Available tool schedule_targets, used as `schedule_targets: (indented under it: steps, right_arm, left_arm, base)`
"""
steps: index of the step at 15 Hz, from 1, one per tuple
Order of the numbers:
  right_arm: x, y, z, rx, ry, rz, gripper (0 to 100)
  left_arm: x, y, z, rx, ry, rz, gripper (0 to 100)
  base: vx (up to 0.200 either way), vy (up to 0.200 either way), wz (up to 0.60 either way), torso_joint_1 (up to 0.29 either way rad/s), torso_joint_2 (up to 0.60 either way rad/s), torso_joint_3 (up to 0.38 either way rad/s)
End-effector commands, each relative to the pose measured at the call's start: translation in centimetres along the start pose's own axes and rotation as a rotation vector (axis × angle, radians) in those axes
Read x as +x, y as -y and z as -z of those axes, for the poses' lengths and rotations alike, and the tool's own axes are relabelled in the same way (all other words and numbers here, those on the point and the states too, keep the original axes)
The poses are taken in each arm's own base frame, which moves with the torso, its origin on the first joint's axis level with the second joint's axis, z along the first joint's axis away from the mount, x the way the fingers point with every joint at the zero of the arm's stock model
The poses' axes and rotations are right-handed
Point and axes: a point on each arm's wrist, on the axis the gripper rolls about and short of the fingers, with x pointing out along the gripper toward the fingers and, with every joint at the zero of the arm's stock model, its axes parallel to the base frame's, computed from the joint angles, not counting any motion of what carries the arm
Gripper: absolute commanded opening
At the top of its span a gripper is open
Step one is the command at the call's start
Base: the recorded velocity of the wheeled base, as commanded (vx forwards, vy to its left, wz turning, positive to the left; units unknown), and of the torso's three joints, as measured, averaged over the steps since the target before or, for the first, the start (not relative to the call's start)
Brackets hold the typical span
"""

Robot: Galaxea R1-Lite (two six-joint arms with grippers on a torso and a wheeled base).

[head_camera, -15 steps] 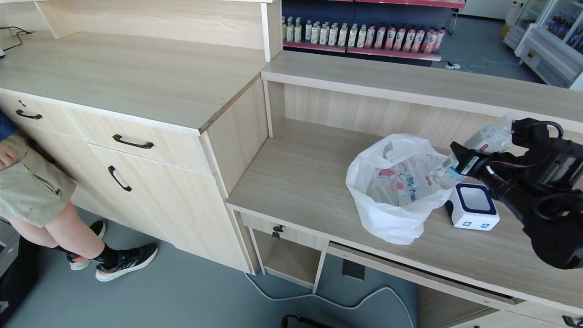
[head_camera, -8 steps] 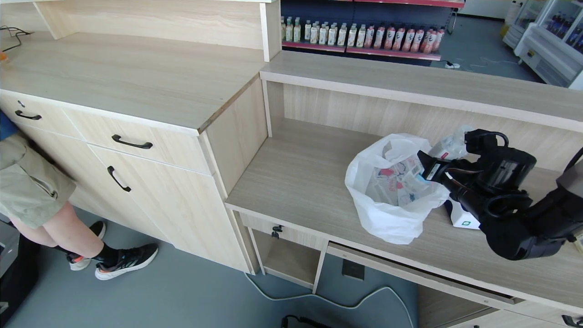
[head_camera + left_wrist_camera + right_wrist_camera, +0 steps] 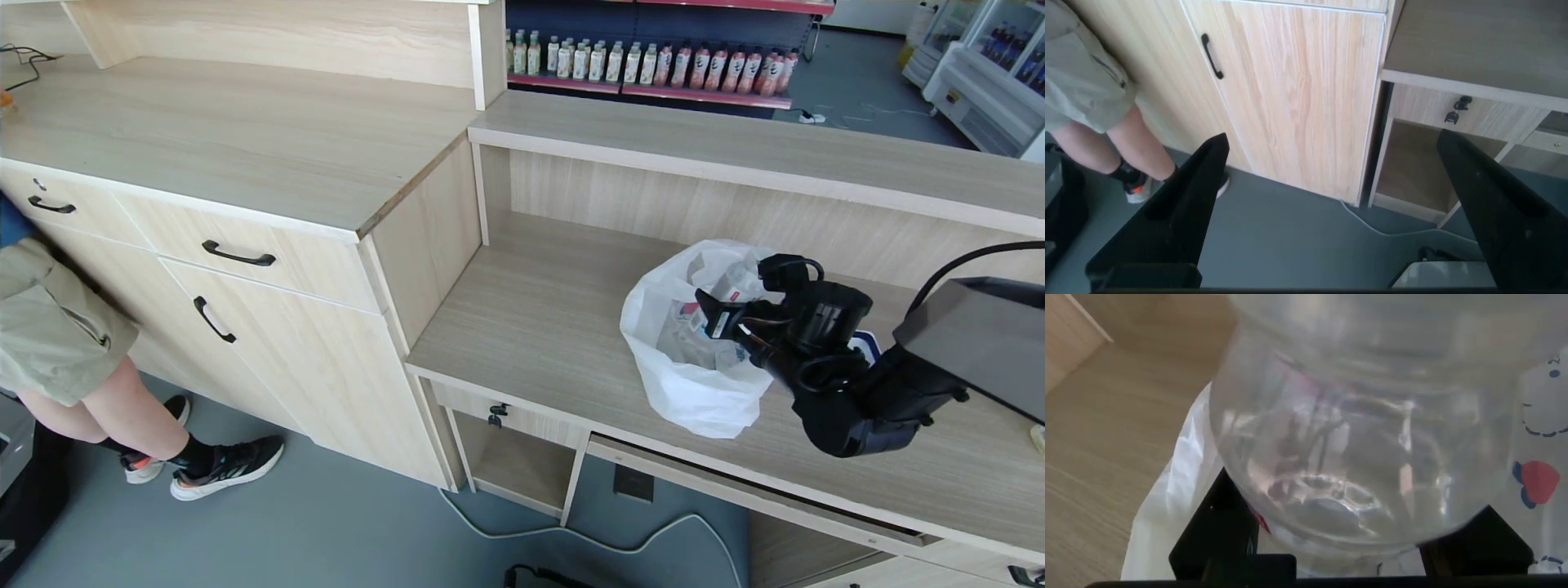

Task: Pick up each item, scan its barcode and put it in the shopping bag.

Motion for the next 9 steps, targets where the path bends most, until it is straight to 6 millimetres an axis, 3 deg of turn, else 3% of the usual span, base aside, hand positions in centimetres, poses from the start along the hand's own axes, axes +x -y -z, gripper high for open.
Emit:
schedule_targets:
  steps: [1, 5, 9]
  right_arm:
    - [0.5, 0.1, 2.3, -0.008, -0.047, 0.001, 0]
    - [0.4, -0.3, 4.5, -0.038, -0.100, -0.009, 0]
    - [0.6, -0.6, 4.5, -0.043, -0.099, -0.017, 0]
  left_arm:
    - [0.0, 0.0, 0.0, 0.000, 0.001, 0.000, 100]
    - [0.0, 0.0, 0.0, 0.000, 0.001, 0.000, 100]
    - [0.0, 0.0, 0.0, 0.000, 0.001, 0.000, 100]
  base:
    - [0.000, 0.000, 0.00, 0.000, 0.00, 0.000]
    - [0.000, 0.000, 0.00, 0.000, 0.00, 0.000]
    - [0.000, 0.000, 0.00, 0.000, 0.00, 0.000]
